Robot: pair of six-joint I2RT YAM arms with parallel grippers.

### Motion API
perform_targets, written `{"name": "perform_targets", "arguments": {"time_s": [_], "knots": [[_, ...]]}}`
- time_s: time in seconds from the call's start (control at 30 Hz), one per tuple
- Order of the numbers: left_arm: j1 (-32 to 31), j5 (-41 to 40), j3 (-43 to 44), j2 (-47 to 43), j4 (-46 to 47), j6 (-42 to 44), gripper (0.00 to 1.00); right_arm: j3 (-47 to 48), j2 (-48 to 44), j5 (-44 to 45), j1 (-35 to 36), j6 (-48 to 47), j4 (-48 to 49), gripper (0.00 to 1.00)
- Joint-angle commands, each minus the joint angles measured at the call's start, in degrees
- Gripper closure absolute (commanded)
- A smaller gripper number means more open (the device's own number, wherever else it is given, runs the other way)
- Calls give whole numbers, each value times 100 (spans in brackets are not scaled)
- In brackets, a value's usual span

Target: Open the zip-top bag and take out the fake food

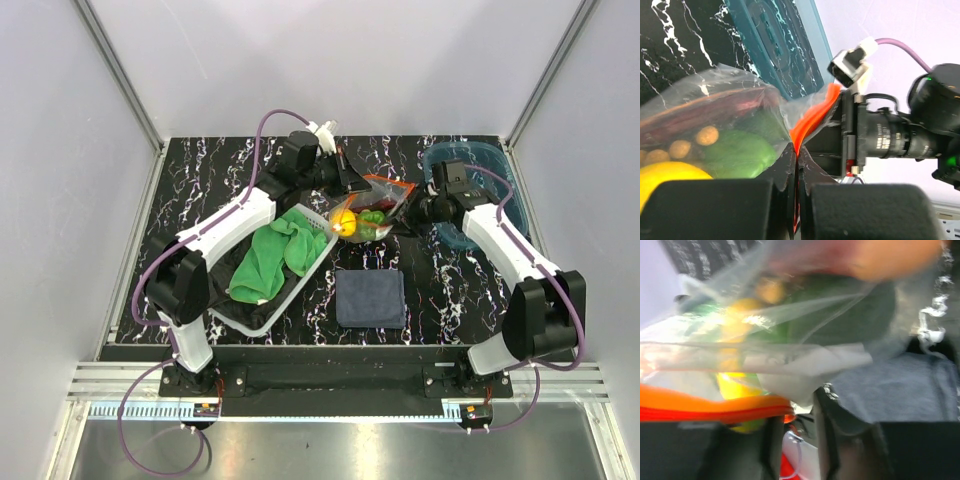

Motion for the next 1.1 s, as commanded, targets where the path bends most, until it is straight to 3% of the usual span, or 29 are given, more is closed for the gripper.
{"name": "perform_targets", "arguments": {"time_s": [0.0,0.07,0.2,0.4,0.57,0.7,0.87,1.07], "knots": [[-20,-35,6,-81,839,171,100,402,-245,404,52,-335,-829,81],[-20,-219,67,-46,639,435,100,542,-299,396,43,-554,-1066,100],[77,-342,234,-71,409,585,100,911,25,177,52,-1125,-1926,100],[200,-756,875,42,-267,1112,100,1489,334,563,52,-2224,-3024,100],[218,-766,841,139,-312,1297,100,1545,211,20,61,-2339,-3054,100],[209,-336,597,227,-23,939,100,1316,501,-78,61,-2489,-2878,84],[200,-27,472,271,461,682,100,1877,361,334,61,-2577,-3132,59],[200,254,349,271,918,445,100,2730,141,274,201,-2560,-3028,54]]}}
